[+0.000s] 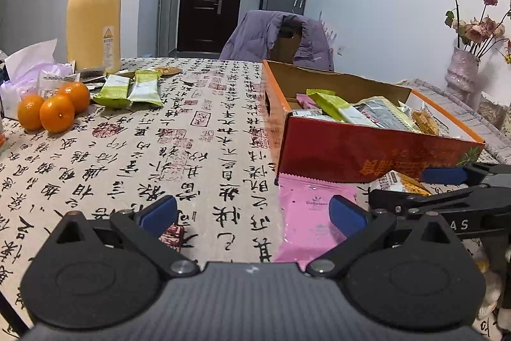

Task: Organize snacks
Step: 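Grasp a pink packet with the left gripper while the right gripper grasps a white wafer packet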

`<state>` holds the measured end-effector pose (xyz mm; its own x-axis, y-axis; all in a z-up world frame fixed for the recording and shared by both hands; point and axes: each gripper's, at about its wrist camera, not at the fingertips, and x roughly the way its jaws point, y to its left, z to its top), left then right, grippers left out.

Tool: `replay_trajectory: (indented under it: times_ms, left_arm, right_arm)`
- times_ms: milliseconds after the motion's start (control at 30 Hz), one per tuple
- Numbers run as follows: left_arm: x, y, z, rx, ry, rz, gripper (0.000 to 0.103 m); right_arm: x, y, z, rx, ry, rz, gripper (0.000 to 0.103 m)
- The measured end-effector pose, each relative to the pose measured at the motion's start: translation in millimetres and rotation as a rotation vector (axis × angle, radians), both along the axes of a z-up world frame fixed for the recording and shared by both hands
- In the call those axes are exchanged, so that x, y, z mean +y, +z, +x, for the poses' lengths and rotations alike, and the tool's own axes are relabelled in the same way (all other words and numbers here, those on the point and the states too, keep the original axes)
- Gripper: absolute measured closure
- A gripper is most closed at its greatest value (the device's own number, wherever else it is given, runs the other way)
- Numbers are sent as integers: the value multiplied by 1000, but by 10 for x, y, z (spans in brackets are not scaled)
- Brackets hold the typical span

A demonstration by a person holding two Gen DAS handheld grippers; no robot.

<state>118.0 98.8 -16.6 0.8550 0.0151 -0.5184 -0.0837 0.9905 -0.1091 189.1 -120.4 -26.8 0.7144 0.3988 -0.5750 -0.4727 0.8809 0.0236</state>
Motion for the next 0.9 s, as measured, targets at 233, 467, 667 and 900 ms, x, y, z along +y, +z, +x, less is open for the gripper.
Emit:
replay_trajectory:
  times_ms: [233, 467, 667, 900]
  left_arm:
    - [-5, -3, -13, -1, -5, -7, 0]
    - [-2, -5, -12, 3, -2, -10, 0]
    - [-17, -2, -8, 8, 6, 1, 0]
    - [-73, 35, 32, 31, 10, 10, 0]
  right_arm:
    - [-68, 22, -25, 30, -3, 36, 61]
    - [-287, 41, 7, 57, -56, 112, 89]
    - [-392, 67, -52, 43, -61, 151, 91]
    - [-549, 150, -171, 1, -70, 182, 91]
